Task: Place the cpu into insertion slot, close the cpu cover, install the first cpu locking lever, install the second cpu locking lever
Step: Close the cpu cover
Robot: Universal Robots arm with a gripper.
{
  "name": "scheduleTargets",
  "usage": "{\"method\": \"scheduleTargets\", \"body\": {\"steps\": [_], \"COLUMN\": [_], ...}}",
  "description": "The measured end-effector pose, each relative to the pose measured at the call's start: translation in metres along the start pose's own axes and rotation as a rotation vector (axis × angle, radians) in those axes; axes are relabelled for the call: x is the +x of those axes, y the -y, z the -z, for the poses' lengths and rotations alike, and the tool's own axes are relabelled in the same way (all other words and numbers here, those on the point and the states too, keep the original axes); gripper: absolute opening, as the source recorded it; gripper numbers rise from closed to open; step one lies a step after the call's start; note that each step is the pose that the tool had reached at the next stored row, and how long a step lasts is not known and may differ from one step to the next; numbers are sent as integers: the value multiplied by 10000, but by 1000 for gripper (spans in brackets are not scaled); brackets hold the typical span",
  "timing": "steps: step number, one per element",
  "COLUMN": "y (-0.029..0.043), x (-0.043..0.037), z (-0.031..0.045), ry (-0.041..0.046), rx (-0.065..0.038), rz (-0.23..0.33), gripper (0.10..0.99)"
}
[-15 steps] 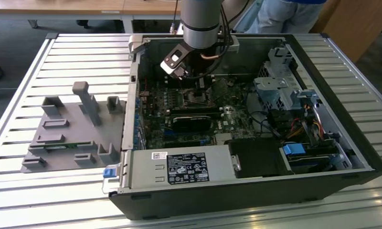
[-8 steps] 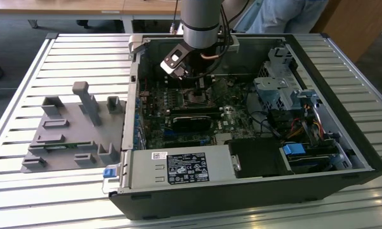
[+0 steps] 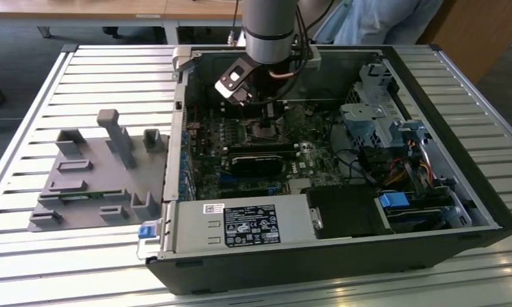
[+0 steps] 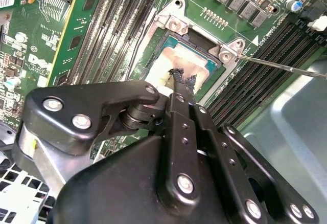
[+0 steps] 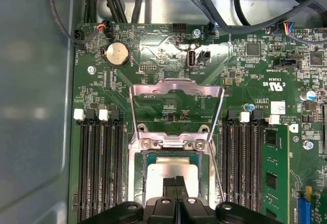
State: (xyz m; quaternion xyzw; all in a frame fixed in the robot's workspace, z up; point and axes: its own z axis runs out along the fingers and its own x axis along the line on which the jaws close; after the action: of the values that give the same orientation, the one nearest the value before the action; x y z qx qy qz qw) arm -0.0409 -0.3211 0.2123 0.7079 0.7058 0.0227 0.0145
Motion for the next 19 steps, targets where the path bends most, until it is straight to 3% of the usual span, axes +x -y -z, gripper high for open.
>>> {"method": "scheduleTargets", "body": {"steps": [13,19], "y": [-4,-9], "x": [1,2], "z": [71,170], "ry": [18,37], "rx": [-1,0], "rz": [1,2], "gripper": [106,106]}}
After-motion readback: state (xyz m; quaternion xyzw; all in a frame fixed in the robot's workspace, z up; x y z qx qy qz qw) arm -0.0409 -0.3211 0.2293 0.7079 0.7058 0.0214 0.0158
